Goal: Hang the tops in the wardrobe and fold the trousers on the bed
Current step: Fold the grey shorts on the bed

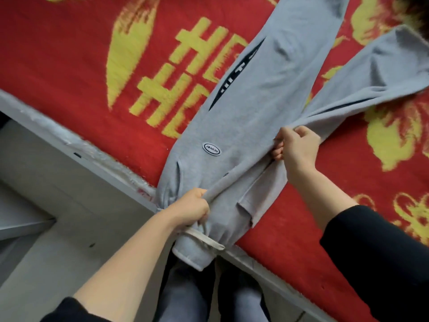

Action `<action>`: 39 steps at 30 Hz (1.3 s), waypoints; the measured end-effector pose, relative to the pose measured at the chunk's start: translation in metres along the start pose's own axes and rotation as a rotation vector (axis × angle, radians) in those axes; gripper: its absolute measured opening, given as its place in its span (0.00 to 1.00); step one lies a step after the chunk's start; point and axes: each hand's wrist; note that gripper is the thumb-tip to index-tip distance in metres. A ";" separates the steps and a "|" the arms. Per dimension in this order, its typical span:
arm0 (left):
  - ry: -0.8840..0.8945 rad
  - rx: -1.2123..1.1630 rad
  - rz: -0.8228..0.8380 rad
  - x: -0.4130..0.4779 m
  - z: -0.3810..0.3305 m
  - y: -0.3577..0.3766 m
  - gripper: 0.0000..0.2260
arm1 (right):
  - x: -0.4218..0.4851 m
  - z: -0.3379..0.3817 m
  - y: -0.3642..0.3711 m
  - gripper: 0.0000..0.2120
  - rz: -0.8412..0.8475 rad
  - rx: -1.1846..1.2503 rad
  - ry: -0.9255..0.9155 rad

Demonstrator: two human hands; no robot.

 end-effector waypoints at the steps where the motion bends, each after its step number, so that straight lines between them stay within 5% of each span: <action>1: -0.010 -0.017 -0.021 0.001 0.005 -0.018 0.14 | 0.002 0.006 0.023 0.08 0.014 0.013 -0.031; 4: -0.026 -0.066 -0.116 0.006 0.027 -0.062 0.07 | 0.009 0.008 0.086 0.08 0.073 -0.037 -0.063; 7: -0.082 -0.075 -0.230 0.020 0.057 -0.092 0.11 | 0.019 -0.008 0.127 0.03 0.284 -0.198 0.026; 11: -0.172 0.136 -0.300 0.043 0.076 -0.105 0.07 | 0.036 -0.033 0.141 0.18 0.558 -0.532 0.170; 15: -0.094 0.353 -0.416 0.054 0.043 -0.113 0.06 | 0.055 -0.031 0.127 0.14 0.356 -0.450 0.199; 20: 0.208 0.647 -0.504 0.091 -0.027 -0.114 0.18 | 0.095 -0.006 0.083 0.09 0.026 -0.204 0.215; 29: 0.406 1.185 -0.341 0.194 -0.143 -0.093 0.28 | 0.182 0.010 -0.028 0.13 -0.447 -0.006 0.276; 32: 0.448 1.260 -0.321 0.222 -0.169 -0.087 0.31 | 0.213 0.015 -0.059 0.02 -0.513 0.258 0.277; 39: 0.529 1.249 -0.177 0.261 -0.194 -0.078 0.37 | 0.276 0.029 -0.116 0.08 -0.654 0.402 0.135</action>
Point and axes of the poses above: each hand's wrist, its own x-axis towards the middle knuckle, its own y-axis out of the palm, z = x × y, and after that the axes turned 7 degrees about z, right-handed
